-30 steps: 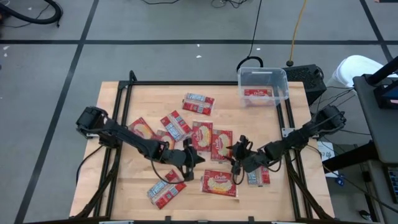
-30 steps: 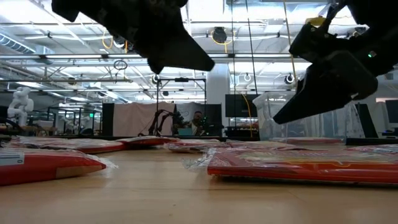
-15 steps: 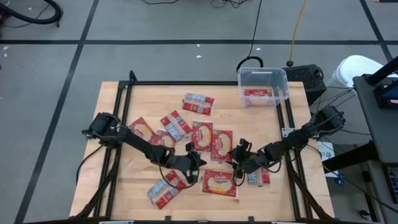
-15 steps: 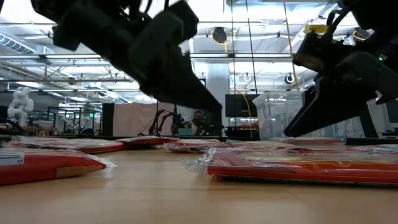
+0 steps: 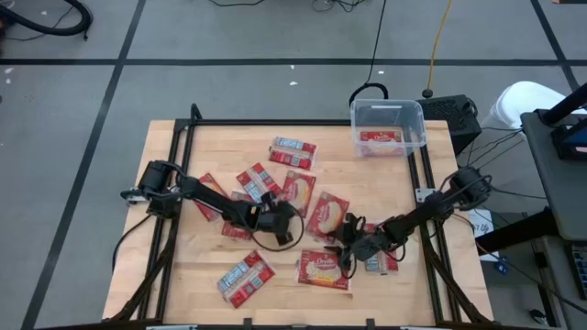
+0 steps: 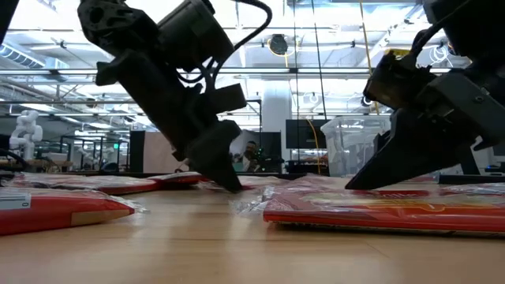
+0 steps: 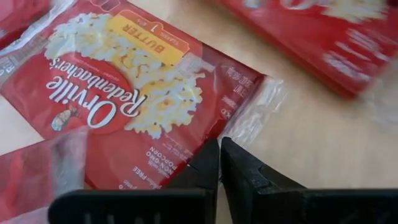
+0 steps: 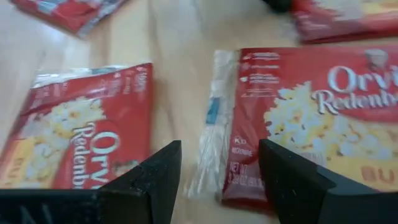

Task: Sort popcorn bags into baskets
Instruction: Put the popcorn bag into the transparent container

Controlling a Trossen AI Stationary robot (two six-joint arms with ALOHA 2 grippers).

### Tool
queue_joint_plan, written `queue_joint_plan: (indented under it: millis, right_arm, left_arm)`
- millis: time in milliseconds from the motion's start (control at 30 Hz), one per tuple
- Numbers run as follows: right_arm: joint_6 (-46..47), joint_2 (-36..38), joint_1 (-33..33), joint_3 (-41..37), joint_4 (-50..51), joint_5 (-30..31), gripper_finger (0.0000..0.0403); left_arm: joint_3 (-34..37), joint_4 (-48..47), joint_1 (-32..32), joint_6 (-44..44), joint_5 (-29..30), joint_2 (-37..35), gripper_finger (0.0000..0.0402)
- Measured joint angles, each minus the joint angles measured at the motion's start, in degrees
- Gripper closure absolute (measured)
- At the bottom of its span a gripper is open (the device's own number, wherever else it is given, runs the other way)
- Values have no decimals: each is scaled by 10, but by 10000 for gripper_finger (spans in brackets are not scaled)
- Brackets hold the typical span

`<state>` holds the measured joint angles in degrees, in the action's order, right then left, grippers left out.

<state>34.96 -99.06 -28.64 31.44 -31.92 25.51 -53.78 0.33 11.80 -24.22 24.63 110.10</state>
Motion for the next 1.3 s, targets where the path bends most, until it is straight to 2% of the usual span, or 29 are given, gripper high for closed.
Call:
queue_joint_plan:
  millis: [133, 267, 367, 500, 633, 700, 800, 867, 1000, 1167, 1300]
  right_arm:
    - [-51, 20, -4, 6, -17, -4, 197]
    - [-83, 88, -4, 10, 7, 6, 197]
    - [-69, 151, -1, 10, 89, 75, 197]
    - [8, 224, 14, 10, 254, 192, 197]
    - [107, 250, 39, 3, 381, 222, 197]
    - [140, 252, 55, -15, 383, 210, 197]
    - [172, 251, 75, -53, 327, 159, 197]
    - [197, 251, 89, -77, 277, 124, 197]
    - [254, 251, 131, -105, 244, 66, 197]
    - [250, 240, 180, -109, 246, -3, 197]
    - [227, 228, 200, -109, 222, -37, 197]
  left_arm:
    - [1, -2, 4, -5, 1, -7, 376]
    - [3, -10, 17, -5, -10, -32, 376]
    - [3, -4, 27, 2, -10, -61, 376]
    - [3, 0, 40, 13, -10, -87, 376]
    - [2, 46, 50, 45, -23, -95, 376]
    - [3, 72, 52, 68, -42, -91, 376]
    - [2, 119, 52, 76, -67, -80, 376]
    - [2, 138, 52, 76, -68, -71, 376]
    - [3, 148, 52, 77, -73, -61, 376]
    - [3, 158, 44, 76, -129, -35, 376]
    - [2, 176, 37, 78, -147, -4, 376]
